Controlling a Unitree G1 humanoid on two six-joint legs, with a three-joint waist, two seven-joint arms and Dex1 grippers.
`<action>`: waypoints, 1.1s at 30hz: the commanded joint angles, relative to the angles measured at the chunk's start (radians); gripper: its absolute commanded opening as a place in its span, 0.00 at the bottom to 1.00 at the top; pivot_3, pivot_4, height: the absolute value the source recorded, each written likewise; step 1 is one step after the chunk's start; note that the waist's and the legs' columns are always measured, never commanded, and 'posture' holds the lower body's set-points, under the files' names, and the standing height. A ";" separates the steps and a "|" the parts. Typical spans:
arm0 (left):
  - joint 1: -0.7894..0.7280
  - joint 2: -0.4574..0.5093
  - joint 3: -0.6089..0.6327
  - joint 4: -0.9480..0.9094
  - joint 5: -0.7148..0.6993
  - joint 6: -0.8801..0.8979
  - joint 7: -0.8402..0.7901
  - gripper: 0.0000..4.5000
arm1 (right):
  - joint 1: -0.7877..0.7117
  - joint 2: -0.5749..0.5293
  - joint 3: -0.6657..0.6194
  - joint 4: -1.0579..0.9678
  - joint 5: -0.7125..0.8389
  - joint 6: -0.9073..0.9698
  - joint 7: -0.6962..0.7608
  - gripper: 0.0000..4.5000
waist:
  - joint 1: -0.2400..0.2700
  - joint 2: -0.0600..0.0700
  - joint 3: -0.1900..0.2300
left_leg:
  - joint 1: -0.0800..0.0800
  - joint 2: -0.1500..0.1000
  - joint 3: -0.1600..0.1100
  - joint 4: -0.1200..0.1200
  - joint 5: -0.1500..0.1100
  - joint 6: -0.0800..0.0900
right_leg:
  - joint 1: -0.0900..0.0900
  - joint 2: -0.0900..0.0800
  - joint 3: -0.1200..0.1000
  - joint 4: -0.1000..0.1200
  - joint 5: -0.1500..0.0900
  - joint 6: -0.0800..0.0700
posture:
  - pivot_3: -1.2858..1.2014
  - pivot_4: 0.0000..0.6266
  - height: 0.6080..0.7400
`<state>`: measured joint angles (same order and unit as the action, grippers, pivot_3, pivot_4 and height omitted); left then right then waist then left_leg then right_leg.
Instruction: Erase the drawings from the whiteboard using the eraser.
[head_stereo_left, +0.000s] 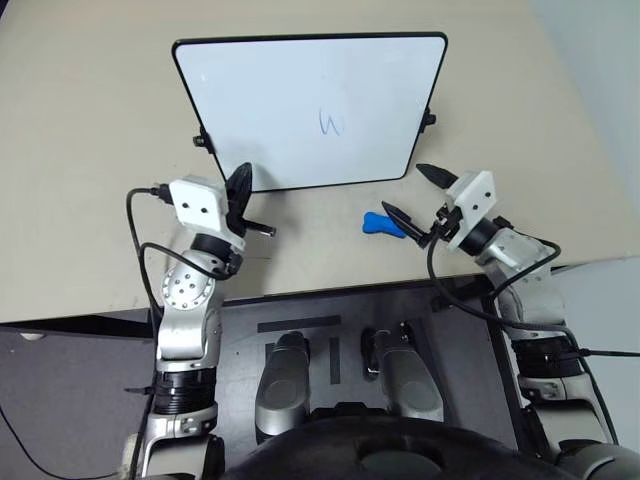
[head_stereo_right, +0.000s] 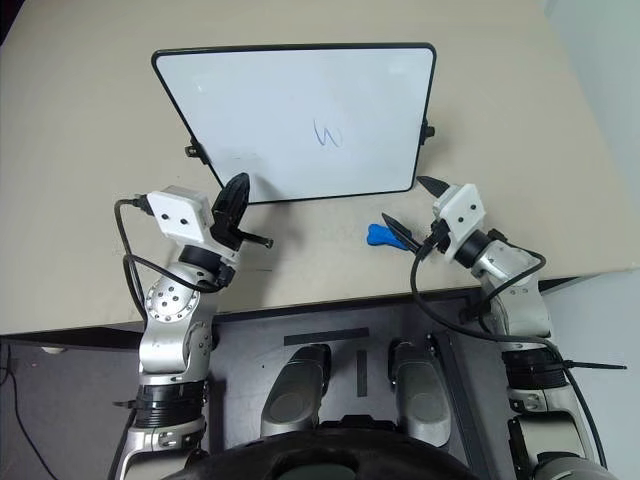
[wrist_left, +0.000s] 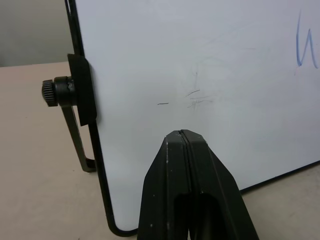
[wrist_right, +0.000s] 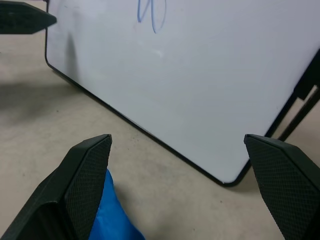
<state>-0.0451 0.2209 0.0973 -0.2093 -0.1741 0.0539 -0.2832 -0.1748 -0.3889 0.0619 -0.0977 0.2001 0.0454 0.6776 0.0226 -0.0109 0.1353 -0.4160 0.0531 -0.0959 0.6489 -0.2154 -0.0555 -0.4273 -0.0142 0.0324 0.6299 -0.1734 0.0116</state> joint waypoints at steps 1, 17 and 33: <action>-0.022 -0.005 -0.010 -0.001 -0.009 -0.007 -0.008 0.00 | 0.016 -0.003 -0.003 -0.058 0.003 0.003 -0.010 1.00 | 0.000 0.000 0.000 | 0.000 0.000 0.000 0.000 0.000 0.000 | 0.000 0.000 0.000 0.000 0.000 0.000 | 0.52 0.24 1.00; 0.006 -0.050 -0.029 -0.009 0.018 -0.034 0.033 0.00 | 0.009 -0.056 0.026 -0.071 -0.018 0.021 0.055 1.00 | 0.001 0.000 0.000 | 0.000 -0.002 0.000 0.000 0.000 0.000 | 0.000 0.001 0.000 0.000 0.000 0.000 | 0.52 0.24 1.00; 0.014 -0.058 -0.017 0.010 0.010 -0.049 0.036 0.00 | -0.008 -0.193 0.148 -0.107 -0.026 0.070 0.259 1.00 | 0.001 0.000 0.000 | 0.000 -0.004 0.003 0.000 0.001 -0.002 | 0.002 0.007 0.000 -0.001 0.000 0.001 | 0.52 0.24 1.00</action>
<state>-0.0233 0.1683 0.0904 -0.1779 -0.1655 0.0278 -0.2511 -0.1779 -0.5708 0.2144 -0.1627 0.1632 0.1119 0.9214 0.0238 -0.0110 0.1353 -0.4162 0.0487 -0.0934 0.6491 -0.2143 -0.0575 -0.4253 -0.0075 0.0325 0.6293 -0.1738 0.0121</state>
